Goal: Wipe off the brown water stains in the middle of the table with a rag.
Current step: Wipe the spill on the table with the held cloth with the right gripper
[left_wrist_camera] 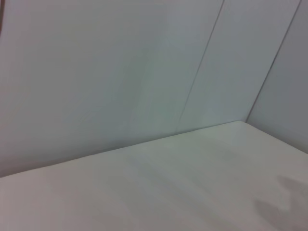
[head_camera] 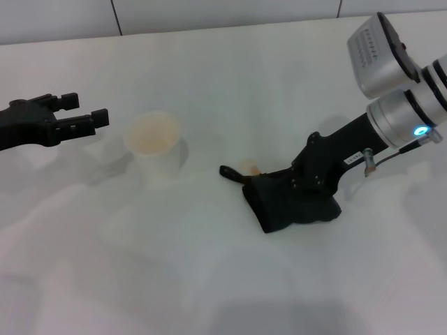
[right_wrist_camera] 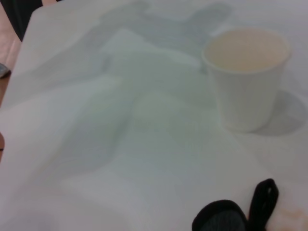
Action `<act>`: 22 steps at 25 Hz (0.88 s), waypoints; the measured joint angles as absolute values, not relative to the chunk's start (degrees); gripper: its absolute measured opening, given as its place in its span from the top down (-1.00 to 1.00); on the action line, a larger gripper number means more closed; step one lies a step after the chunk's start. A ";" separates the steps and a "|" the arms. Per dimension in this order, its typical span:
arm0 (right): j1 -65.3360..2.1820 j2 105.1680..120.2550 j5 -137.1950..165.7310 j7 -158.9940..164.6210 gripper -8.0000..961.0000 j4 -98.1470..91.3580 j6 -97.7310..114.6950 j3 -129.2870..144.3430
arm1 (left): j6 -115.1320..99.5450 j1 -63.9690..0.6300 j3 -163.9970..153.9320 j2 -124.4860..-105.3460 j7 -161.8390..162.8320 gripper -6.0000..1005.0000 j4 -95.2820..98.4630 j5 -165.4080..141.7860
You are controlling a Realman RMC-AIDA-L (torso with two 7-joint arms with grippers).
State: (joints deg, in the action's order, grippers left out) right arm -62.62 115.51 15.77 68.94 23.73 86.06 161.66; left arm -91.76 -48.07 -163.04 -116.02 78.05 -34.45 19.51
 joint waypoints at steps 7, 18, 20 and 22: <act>-63.99 115.56 15.13 69.09 0.90 20.52 84.26 161.66 | -91.76 -48.33 -163.04 -115.91 78.05 -0.73 -34.45 19.37; -66.45 115.58 14.98 69.20 0.90 15.85 76.39 161.64 | -91.92 -48.16 -163.04 -115.84 78.11 -0.73 -34.42 19.16; -66.86 115.58 14.97 69.37 0.90 15.66 75.17 161.63 | -91.93 -48.12 -163.04 -115.84 78.12 -0.73 -34.42 19.16; -67.19 115.58 14.94 70.00 0.90 15.61 73.68 161.63 | -91.95 -48.09 -163.04 -115.88 78.13 -0.73 -34.44 19.15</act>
State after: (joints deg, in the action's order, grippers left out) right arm -67.19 115.58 14.94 70.00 15.61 73.68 161.63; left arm -91.95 -48.09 -163.04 -115.88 78.13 -34.44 19.15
